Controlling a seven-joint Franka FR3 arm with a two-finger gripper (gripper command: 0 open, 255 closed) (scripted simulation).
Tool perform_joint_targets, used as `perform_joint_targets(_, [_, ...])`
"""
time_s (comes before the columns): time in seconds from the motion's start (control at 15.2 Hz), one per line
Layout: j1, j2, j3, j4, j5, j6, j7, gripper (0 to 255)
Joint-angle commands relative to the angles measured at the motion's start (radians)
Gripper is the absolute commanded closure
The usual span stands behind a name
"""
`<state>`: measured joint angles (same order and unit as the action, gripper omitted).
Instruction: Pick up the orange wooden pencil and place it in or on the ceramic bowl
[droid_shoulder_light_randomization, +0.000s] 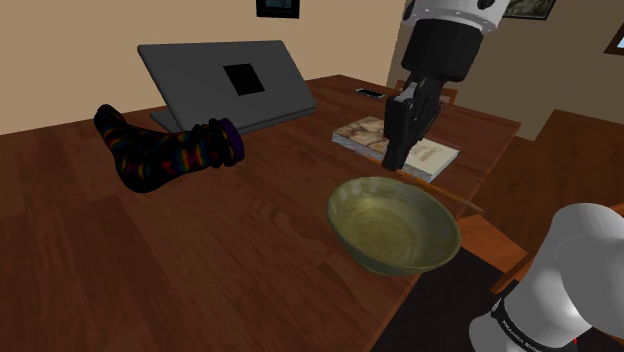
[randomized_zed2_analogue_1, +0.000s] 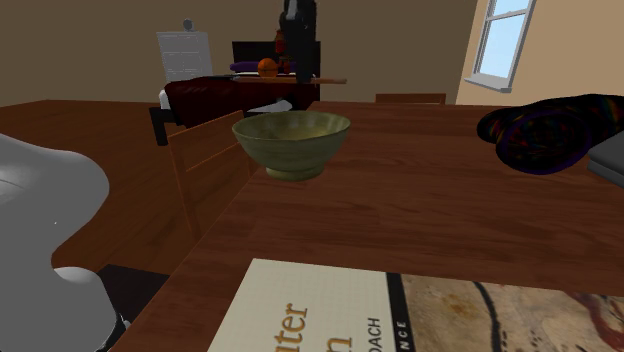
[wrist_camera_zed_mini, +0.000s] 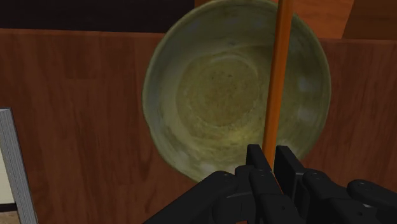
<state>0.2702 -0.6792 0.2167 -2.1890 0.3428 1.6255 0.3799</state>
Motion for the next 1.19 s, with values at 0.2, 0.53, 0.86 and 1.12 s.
perform_joint_targets(0.2, [0.002, -0.016, 0.006, -0.076, 0.008, 0.059, -0.016, 255])
perform_joint_targets(0.53, [0.005, -0.029, 0.015, -0.147, 0.018, 0.116, -0.029, 255])
perform_joint_targets(0.86, [0.005, -0.029, 0.015, -0.147, 0.018, 0.116, -0.029, 255])
perform_joint_targets(1.12, [0.005, -0.029, 0.015, -0.147, 0.018, 0.116, -0.029, 0])
